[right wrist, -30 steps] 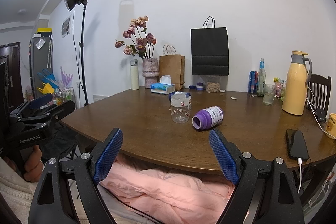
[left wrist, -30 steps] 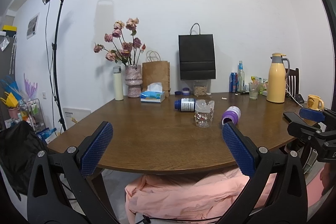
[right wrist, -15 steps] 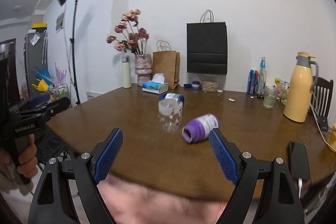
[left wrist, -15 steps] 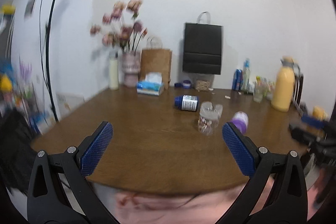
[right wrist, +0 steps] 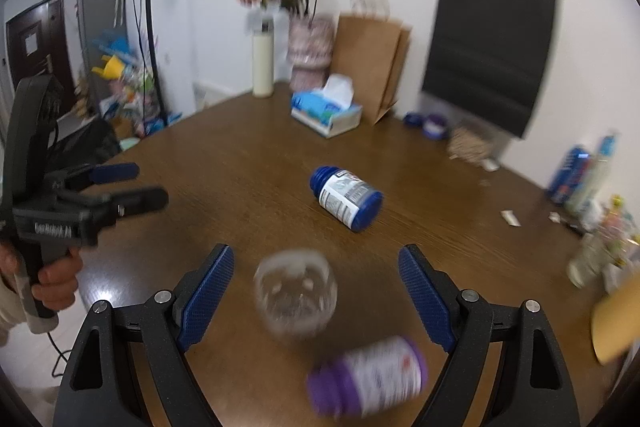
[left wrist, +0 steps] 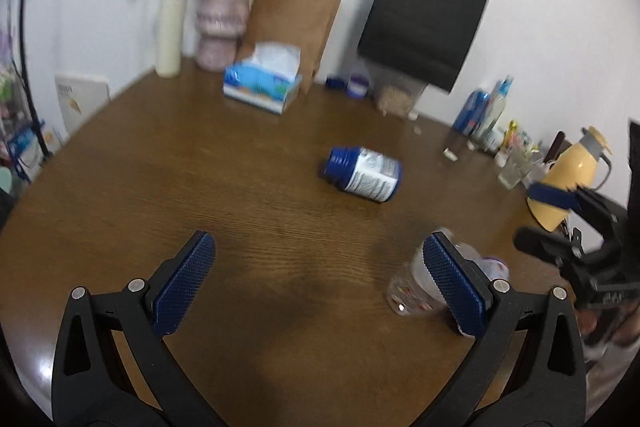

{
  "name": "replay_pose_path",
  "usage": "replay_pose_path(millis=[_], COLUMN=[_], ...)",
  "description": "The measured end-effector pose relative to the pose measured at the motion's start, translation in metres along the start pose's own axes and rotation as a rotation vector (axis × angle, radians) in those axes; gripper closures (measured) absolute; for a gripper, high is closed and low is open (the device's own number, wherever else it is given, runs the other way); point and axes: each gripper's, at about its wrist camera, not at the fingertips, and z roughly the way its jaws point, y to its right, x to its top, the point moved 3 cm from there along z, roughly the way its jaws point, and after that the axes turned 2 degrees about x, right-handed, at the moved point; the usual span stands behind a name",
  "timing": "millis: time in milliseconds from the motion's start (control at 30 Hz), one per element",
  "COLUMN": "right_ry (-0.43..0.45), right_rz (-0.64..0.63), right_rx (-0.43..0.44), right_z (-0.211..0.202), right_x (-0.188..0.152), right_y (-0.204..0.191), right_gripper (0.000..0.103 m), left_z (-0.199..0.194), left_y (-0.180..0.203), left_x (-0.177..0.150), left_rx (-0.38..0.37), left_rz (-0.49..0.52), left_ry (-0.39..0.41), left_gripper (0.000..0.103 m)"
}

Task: Flip cup upright
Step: 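Move the right tool toward the blue-capped bottle lying on its side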

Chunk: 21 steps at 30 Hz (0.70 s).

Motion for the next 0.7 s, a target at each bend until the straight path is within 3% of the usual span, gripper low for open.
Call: replay_pose_path(millis=[67, 200, 333, 433, 567, 633, 667, 700], right_ry=[-0.084, -0.222, -0.341, -0.386, -0.418, -0.434, -0.439, -0.437], right_rz=[-0.026, -0.072, -0.122, -0.167, -0.132, -0.130, -0.136, -0.141], right_rx=[0.031, 0.014, 0.001, -0.025, -0.015, -0.028, -0.035, -0.045], right_z=[0.035, 0.113, 0.171, 0.195, 0.209, 0.213, 0.215, 0.217], right_x=[0.017, 0.046, 0.052, 0.056, 0.058, 0.057, 0.057, 0.058], right_y=[0.007, 0.016, 0.014, 0.014, 0.022, 0.023, 0.023, 0.024], right_gripper=[0.014, 0.015, 0.015, 0.015, 0.015, 0.016, 0.018, 0.026], left_z=[0.027, 0.065, 0.096, 0.119, 0.140, 0.149, 0.150, 0.148], left_y=[-0.005, -0.020, -0.042, -0.050, -0.053, -0.054, -0.053, -0.051], left_x=[0.010, 0.025, 0.035, 0.042, 0.047, 0.043, 0.041, 0.038], left_rx=[0.015, 0.018, 0.006, -0.029, -0.084, -0.089, -0.106, -0.142], left_rz=[0.011, -0.001, -0.067, -0.073, -0.053, -0.060, -0.065, -0.059], left_ry=[-0.040, -0.051, -0.067, -0.082, -0.079, -0.128, -0.149, -0.144], left_gripper=[0.000, 0.000, 0.000, 0.000, 0.000, 0.000, 0.000, 0.000])
